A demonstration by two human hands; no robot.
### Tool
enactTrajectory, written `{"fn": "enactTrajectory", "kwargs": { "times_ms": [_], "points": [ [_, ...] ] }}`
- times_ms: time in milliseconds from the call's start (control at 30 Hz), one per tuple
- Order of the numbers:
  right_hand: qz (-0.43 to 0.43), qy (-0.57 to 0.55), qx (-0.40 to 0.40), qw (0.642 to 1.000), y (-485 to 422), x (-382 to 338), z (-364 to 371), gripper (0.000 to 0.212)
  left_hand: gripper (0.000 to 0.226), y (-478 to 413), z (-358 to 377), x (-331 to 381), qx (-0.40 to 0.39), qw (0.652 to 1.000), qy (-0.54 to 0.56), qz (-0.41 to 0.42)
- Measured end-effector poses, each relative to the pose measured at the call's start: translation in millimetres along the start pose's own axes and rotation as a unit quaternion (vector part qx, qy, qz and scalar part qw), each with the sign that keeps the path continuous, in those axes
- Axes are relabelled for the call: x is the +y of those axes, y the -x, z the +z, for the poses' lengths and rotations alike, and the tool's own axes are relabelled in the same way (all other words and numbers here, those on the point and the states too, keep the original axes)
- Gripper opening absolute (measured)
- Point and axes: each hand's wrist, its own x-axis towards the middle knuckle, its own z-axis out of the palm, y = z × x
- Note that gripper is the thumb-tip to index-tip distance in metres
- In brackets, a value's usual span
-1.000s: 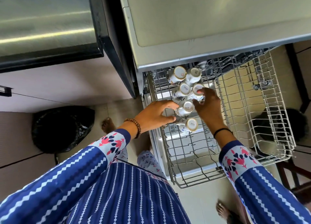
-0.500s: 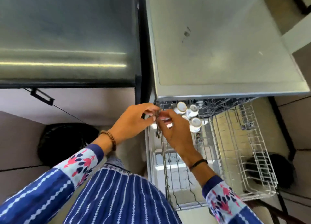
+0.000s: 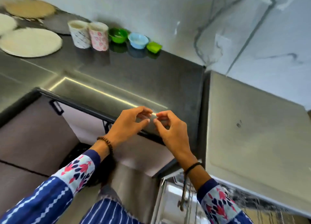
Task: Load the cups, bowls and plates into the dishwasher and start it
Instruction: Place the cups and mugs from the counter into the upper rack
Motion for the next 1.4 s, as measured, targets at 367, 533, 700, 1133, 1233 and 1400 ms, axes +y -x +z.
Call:
{"fn": "enactTrajectory", "kwargs": {
  "times_ms": [367,533,700,1133,1233,1400],
  "points": [
    [-0.024,-0.047,-0.071,0.996,-171,-81,117,0.014,0.026,-103,-149,-62,0.116,0.992,0.008,-0.042],
    [-0.022,-0.050,-0.083,0.995,-234,-107,169,0.013,0.026,-138,-210,-99,0.140,0.988,0.002,-0.067],
    [0.015,-0.052,-0.088,0.995,-283,-115,207,0.012,0.024,-169,-251,-139,0.172,0.979,0.009,-0.109],
    [0.153,-0.095,-0.182,0.967,-398,-100,246,0.080,0.072,-265,-250,-184,0.154,0.977,0.037,-0.144],
    [0.170,-0.130,-0.209,0.954,-414,-99,252,0.086,0.072,-281,-248,-192,0.169,0.973,0.055,-0.145],
    [0.175,-0.180,-0.226,0.941,-425,-98,258,0.079,0.072,-291,-244,-201,0.184,0.970,0.070,-0.142]
  ]
}}
